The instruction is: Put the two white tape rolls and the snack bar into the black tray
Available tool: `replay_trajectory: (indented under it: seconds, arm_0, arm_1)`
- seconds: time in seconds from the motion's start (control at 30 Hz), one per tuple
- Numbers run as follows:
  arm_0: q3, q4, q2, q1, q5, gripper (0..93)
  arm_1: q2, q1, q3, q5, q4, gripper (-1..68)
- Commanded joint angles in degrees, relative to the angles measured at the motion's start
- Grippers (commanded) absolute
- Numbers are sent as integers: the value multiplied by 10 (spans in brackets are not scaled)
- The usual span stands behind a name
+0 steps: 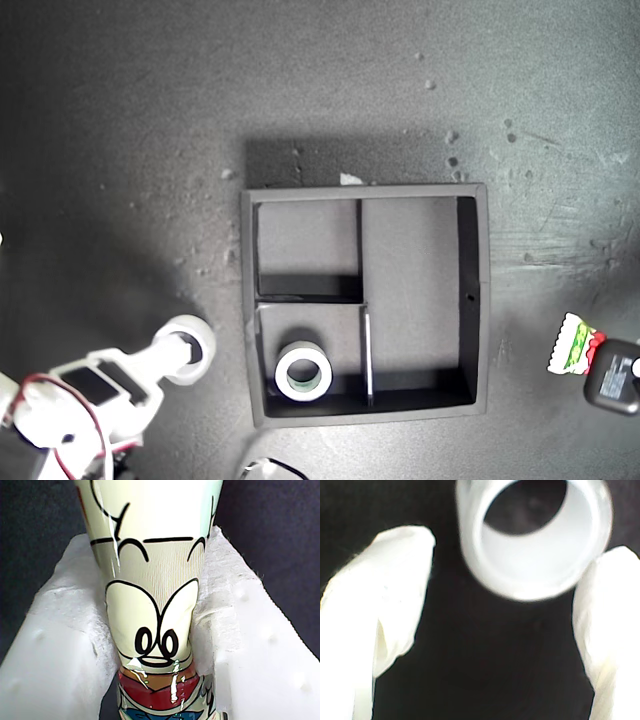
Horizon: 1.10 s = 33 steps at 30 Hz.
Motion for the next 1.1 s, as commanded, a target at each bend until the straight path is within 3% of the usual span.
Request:
replay_trajectory:
  seconds: [0.0,0.2,0.4,0.67,0.9,0.97,1.07]
  arm_0:
    - [-63,1,-39,10,20,209]
    - [-42,15,-54,30,-22,208]
    - [-2,16,-33,42,-49,204]
    - [2,-28,-95,19,-38,204]
    - [20,-73,-148,-13,-36,192]
    - [25,-73,-159,-25,-37,146]
    - [33,-73,-160,-40,-50,0]
  arm_1:
    - [19,37,-36,-57,-2,-6]
    - [19,134,-64,-323,-119,-6]
    - [11,178,-136,-617,-238,-7]
    - [10,160,-227,-989,-216,-6]
    - [-25,158,-217,-1167,-222,-6]
    - [-84,160,-261,-1201,-198,-6]
    - [-198,190,-358,-1213,-130,-5]
